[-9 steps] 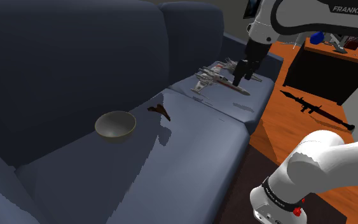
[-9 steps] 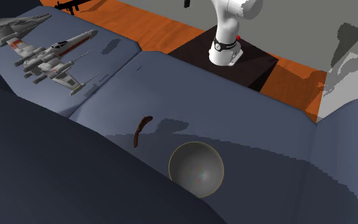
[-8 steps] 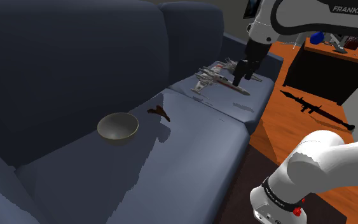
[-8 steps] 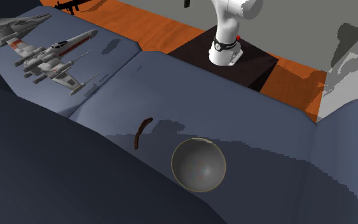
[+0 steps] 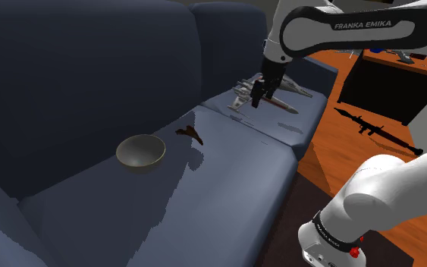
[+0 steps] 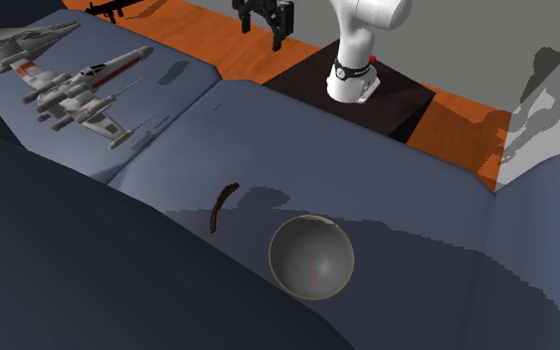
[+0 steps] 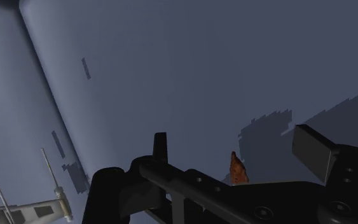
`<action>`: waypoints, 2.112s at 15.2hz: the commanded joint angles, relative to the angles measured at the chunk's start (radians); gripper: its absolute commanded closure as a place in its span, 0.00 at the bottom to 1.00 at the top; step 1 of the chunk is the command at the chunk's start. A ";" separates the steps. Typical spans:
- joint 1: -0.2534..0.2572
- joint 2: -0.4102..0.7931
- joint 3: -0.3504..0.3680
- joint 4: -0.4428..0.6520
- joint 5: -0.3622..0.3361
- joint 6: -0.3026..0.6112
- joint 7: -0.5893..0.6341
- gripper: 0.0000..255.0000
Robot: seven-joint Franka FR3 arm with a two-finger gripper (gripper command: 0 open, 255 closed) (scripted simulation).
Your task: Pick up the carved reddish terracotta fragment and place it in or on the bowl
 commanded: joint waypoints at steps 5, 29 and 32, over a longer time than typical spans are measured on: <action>0.023 0.214 0.041 0.075 -0.018 0.129 0.022 0.00; 0.121 1.020 0.105 0.657 -0.198 0.293 0.111 0.00; 0.119 1.041 0.101 0.648 -0.204 0.323 0.114 0.00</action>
